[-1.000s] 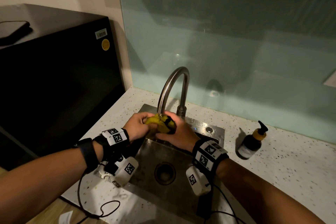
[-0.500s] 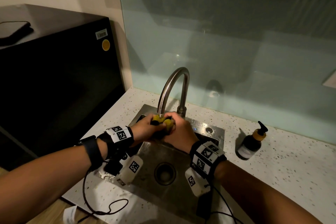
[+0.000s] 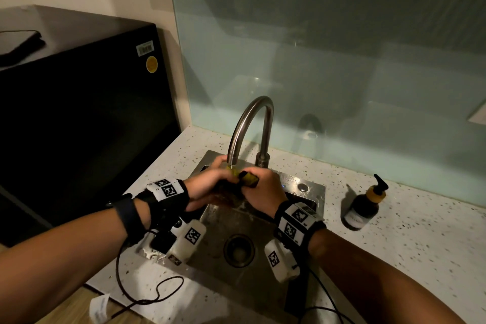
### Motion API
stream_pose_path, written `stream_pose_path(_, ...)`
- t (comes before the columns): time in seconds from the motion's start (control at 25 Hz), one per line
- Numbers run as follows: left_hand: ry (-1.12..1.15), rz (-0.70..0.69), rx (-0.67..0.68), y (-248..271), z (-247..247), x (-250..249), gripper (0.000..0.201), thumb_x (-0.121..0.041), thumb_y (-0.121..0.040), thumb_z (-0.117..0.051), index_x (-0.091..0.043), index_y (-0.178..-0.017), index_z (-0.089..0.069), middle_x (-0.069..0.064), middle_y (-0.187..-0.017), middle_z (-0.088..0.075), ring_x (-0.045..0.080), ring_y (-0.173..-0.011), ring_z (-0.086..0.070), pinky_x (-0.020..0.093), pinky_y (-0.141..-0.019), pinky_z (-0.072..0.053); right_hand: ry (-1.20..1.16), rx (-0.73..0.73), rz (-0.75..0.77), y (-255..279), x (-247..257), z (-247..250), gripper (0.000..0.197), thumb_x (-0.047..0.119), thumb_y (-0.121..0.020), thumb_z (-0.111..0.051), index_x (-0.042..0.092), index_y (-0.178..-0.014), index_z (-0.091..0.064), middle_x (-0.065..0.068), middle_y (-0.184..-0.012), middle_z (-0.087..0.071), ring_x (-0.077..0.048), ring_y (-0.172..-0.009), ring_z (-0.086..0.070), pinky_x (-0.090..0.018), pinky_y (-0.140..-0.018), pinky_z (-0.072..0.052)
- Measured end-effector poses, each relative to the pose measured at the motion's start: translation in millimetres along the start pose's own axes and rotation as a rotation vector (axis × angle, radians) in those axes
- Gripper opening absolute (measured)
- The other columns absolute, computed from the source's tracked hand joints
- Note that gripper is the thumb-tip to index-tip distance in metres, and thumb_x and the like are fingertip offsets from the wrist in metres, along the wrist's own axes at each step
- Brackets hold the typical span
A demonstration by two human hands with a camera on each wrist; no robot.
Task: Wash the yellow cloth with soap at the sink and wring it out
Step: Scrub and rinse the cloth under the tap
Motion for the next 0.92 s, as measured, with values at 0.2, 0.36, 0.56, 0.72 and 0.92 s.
stream_pose_path(0.2,0.042,0.071,-0.057,-4,-5,8,0.032,-0.036,-0.107,-0.038,-0.020,-0.133,-0.049,0.019,-0.128,-0.061,0.039,-0.117,-0.062,0.054,-0.101,-0.052,-0.017,0.011,-0.055,1,1,-3,0.019,0.005,-0.084,-0.070,0.007,-0.103,-0.067,-0.006,-0.097,-0.072,0.000,-0.077,-0.060,-0.003,-0.071,-0.047)
stream_pose_path(0.36,0.001,-0.018,-0.185,-14,3,9,0.023,-0.020,-0.108,-0.036,-0.014,-0.129,-0.043,0.019,-0.122,-0.058,0.031,-0.101,-0.064,0.050,-0.093,-0.055,-0.133,0.122,-0.102,3,9,-8,0.049,0.016,-0.076,-0.081,0.010,-0.119,-0.058,-0.001,-0.107,-0.065,-0.003,-0.088,-0.059,-0.011,-0.079,-0.050)
stream_pose_path(0.56,-0.116,-0.052,-0.218,-13,0,6,0.032,-0.021,-0.103,-0.051,-0.023,-0.130,-0.035,0.016,-0.118,-0.058,0.025,-0.092,-0.066,0.050,-0.090,-0.056,-0.145,0.233,-0.176,-1,11,-15,0.053,0.020,-0.083,-0.075,0.008,-0.129,-0.052,-0.005,-0.117,-0.063,-0.013,-0.101,-0.061,-0.029,-0.092,-0.052)
stream_pose_path(0.72,-0.154,0.136,-0.004,3,-4,6,0.031,-0.039,-0.100,-0.052,-0.029,-0.127,-0.043,0.011,-0.121,-0.061,0.028,-0.102,-0.064,0.053,-0.091,-0.055,0.029,0.109,-0.021,1,3,-10,0.016,0.004,-0.085,-0.069,0.004,-0.100,-0.068,-0.008,-0.092,-0.072,-0.015,-0.082,-0.067,-0.027,-0.078,-0.057)
stream_pose_path(0.92,-0.128,0.098,0.049,6,-4,7,0.028,-0.030,-0.097,-0.062,-0.011,-0.118,-0.063,0.016,-0.119,-0.069,0.032,-0.105,-0.069,0.046,-0.093,-0.059,0.049,0.094,0.009,7,13,-13,0.036,0.011,-0.083,-0.075,0.003,-0.116,-0.063,-0.010,-0.106,-0.070,-0.017,-0.095,-0.066,-0.007,-0.082,-0.043)
Point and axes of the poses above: each hand's wrist, its own y-axis away from the middle knuckle, its own z-axis out of the back of the hand, x = y × z, the point moved 4 cm from there along -y, towards the middle knuckle
